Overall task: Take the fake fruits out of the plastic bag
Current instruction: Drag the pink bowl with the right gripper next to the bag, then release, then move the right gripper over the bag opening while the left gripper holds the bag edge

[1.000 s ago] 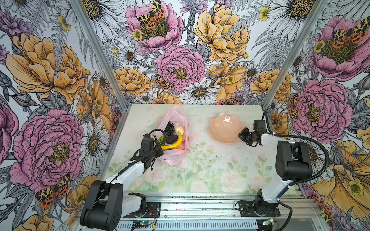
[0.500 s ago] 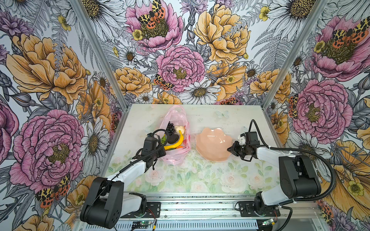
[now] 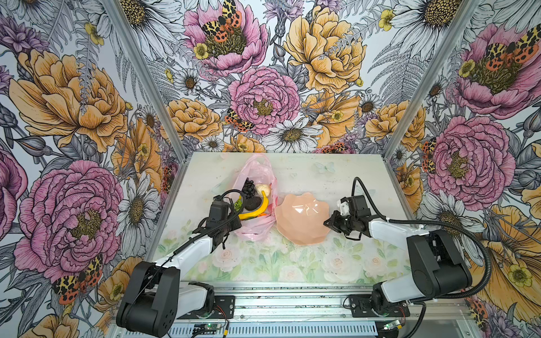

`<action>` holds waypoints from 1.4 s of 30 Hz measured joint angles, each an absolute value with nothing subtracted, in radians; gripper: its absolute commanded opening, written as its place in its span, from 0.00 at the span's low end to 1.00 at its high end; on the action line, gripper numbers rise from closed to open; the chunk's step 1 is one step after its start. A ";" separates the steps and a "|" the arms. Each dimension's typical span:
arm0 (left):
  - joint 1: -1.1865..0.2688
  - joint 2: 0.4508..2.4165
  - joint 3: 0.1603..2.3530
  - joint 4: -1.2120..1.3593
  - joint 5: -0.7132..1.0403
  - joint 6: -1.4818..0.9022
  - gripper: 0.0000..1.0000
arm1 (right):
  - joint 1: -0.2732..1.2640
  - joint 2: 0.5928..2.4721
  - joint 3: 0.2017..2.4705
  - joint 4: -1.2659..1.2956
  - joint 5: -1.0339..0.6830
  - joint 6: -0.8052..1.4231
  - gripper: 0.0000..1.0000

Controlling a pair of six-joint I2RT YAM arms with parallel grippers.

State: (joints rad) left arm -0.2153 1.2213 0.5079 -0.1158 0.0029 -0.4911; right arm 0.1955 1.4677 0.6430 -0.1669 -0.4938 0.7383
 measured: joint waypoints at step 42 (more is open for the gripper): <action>-0.104 0.841 0.498 -0.516 -0.119 -0.758 0.73 | 0.768 1.871 1.473 -0.289 0.057 0.399 0.74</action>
State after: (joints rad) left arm -0.1043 0.8406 0.4984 -0.5159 -0.1188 -0.7578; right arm 0.7681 1.8713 1.4727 -0.2893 0.0566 0.3988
